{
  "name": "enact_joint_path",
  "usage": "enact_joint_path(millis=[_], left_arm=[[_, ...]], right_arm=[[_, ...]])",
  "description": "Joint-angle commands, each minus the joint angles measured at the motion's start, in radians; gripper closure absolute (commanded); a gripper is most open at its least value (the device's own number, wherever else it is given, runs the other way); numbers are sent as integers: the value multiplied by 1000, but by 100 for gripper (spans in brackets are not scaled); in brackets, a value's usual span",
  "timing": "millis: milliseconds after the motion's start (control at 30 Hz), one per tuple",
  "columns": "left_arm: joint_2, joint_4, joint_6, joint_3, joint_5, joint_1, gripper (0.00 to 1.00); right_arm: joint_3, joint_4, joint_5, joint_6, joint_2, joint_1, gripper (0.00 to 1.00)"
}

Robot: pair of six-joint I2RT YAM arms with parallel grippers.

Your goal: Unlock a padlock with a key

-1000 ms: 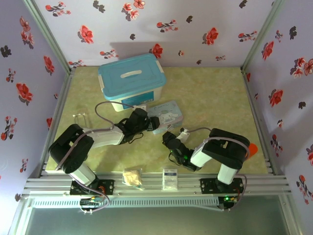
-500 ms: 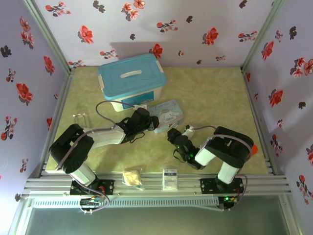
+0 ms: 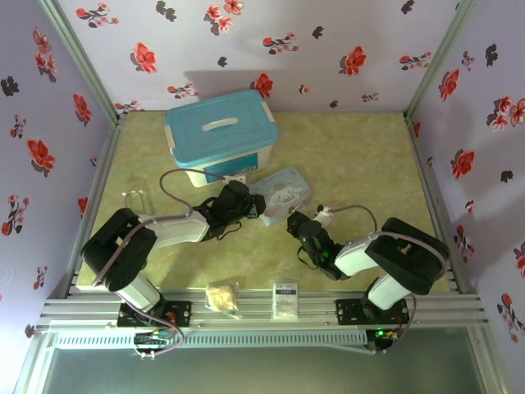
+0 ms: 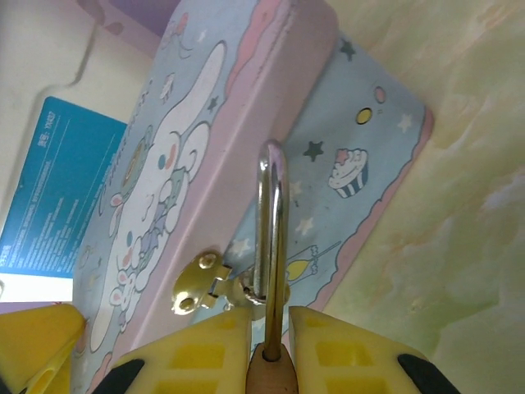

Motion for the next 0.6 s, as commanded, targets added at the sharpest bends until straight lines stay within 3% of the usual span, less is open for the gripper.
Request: enact_joint_path(millis=[0, 167, 333, 567], left_arm=[[79, -233, 45, -54, -57, 36, 58], [105, -194, 34, -56, -24, 47, 58], [104, -194, 36, -49, -25, 49, 58], [85, -208, 41, -39, -31, 49, 59]], right_arm=[[-33, 90, -13, 12, 35, -64, 92], [0, 269, -338, -34, 142, -156, 92], [-77, 459, -386, 0, 231, -207, 92], [-64, 463, -449, 6, 247, -260, 92]])
